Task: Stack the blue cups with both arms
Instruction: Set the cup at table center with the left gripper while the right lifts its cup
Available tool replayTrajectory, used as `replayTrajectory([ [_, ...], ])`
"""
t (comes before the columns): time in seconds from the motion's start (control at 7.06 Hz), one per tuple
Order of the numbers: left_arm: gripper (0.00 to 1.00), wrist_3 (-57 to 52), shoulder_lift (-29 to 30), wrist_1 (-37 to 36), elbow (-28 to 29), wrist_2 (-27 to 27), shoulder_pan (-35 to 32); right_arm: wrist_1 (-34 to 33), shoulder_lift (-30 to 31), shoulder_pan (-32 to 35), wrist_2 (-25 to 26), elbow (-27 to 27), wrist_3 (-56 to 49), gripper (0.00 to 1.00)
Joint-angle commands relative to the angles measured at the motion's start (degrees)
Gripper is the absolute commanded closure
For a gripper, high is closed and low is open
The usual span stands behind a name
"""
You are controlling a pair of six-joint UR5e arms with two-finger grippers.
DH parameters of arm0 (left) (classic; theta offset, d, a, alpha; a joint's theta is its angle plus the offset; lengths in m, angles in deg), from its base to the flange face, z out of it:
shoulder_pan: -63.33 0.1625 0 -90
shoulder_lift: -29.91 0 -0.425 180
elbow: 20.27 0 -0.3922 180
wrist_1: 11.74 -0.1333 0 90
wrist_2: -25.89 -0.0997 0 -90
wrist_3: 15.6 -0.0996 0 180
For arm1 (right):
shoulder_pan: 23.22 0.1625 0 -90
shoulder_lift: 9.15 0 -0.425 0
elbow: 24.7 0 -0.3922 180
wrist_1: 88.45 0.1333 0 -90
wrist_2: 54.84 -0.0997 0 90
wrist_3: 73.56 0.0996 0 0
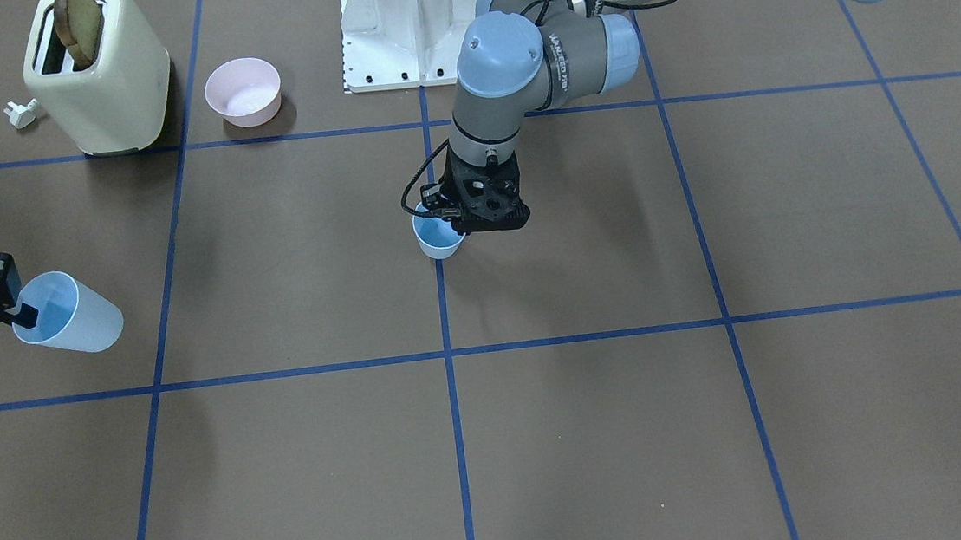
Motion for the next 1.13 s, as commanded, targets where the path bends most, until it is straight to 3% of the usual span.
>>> replayTrajectory([
  [0.0, 1.0, 0.0, 0.0, 0.4, 0.5, -0.2, 0.5, -0.3, -0.5, -0.1, 0.0, 0.0, 0.0, 1.0],
  [0.28, 1.0, 0.2, -0.1, 1.2, 0.6, -3.0, 1.7, -1.1, -1.5, -0.1, 0.0, 0.0, 0.6, 1.0],
  [0.42, 0.81, 0.0, -0.5, 3.1, 0.6, -3.0, 1.8, -2.6, -2.1, -0.1, 0.1, -0.5, 0.6, 1.0],
  [0.57, 0.2, 0.1, -0.5, 3.7, 0.4, -3.0, 1.8, -2.8, -2.1, 0.0, 0.1, -0.8, 0.6, 1.0],
  [0.71, 0.03, -0.3, -0.5, 3.5, -0.3, -2.8, 1.7, -5.2, -3.5, 0.0, 0.1, -1.3, 0.6, 1.0],
  [0.85, 0.02, -1.6, -0.8, 2.4, -3.5, -2.3, 0.5, -9.4, -6.3, 0.0, 0.4, -2.0, 0.8, 1.0],
  [0.99, 0.02, -6.4, -2.6, -0.9, -7.4, 2.3, -3.0, -14.7, -8.5, -1.4, 3.0, -4.6, 0.9, 1.0],
])
